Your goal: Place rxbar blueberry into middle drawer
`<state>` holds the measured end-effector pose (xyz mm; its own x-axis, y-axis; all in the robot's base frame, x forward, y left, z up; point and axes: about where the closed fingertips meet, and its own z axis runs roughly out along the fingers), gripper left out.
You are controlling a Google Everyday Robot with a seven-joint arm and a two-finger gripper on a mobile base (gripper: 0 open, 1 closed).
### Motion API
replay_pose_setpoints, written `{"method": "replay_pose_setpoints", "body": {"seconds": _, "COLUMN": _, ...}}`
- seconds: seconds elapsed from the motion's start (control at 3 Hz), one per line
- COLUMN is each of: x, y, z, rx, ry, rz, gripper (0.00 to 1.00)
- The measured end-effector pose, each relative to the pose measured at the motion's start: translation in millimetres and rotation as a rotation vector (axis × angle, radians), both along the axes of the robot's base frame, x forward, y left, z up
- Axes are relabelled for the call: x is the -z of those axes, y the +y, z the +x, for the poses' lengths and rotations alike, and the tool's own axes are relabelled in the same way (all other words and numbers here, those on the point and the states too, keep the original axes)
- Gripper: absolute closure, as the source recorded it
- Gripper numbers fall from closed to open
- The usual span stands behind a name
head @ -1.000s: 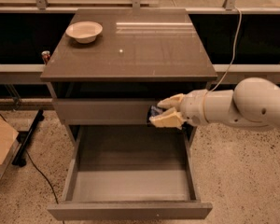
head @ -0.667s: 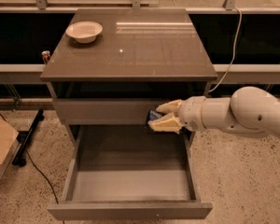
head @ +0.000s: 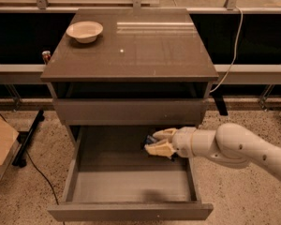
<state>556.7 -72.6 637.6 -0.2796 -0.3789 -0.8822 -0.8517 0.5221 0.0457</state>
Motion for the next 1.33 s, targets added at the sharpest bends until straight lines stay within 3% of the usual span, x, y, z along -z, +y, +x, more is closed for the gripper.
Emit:
{"method": "replay_pose_setpoints", "body": {"seconds": 0.67, "x": 108.9, "y": 3.4, "z": -13.8, "rx": 0.074, "ry": 0.118, "rz": 0.051, "gripper": 1.0}}
{"method": "replay_pose_setpoints", "body": {"seconds": 1.0, "x": 148.5, "y": 1.0, "z": -21.8, "rx": 0.13, "ry": 0.165, "rz": 0.049, "gripper": 0.82}}
{"method": "replay_pose_setpoints", "body": {"seconds": 1.33, "x": 178.2, "y": -1.8, "z": -16.3, "rx": 0.187, "ry": 0.186, "rz": 0.054, "gripper": 0.58}}
